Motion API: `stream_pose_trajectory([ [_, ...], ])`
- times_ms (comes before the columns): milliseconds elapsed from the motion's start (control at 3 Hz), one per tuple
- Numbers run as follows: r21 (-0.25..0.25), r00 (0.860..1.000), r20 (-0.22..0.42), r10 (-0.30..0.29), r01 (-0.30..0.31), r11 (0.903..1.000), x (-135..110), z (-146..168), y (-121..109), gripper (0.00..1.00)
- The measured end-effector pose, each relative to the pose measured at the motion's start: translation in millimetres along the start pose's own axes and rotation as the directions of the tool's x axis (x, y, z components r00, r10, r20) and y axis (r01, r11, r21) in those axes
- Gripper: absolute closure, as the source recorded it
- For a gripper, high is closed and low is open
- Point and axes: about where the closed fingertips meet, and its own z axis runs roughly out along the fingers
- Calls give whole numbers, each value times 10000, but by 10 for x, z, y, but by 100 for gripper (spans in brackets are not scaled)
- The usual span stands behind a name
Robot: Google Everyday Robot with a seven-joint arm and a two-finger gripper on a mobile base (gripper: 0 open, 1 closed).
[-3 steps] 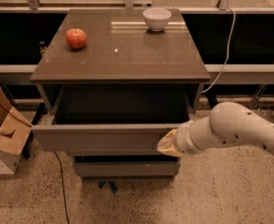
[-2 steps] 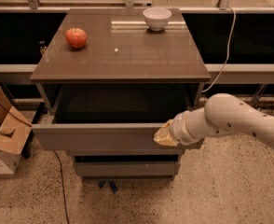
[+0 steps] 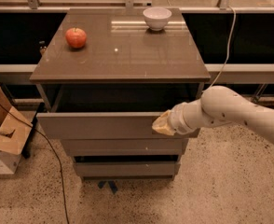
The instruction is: Close top drawer
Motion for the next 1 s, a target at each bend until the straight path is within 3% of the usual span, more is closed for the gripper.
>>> stream_pose_trajectory([
  [333, 168, 9998, 181, 101, -104, 9998, -47, 78, -232, 4],
  [1000, 168, 9998, 181, 100, -103, 9998, -47, 78, -232, 0],
])
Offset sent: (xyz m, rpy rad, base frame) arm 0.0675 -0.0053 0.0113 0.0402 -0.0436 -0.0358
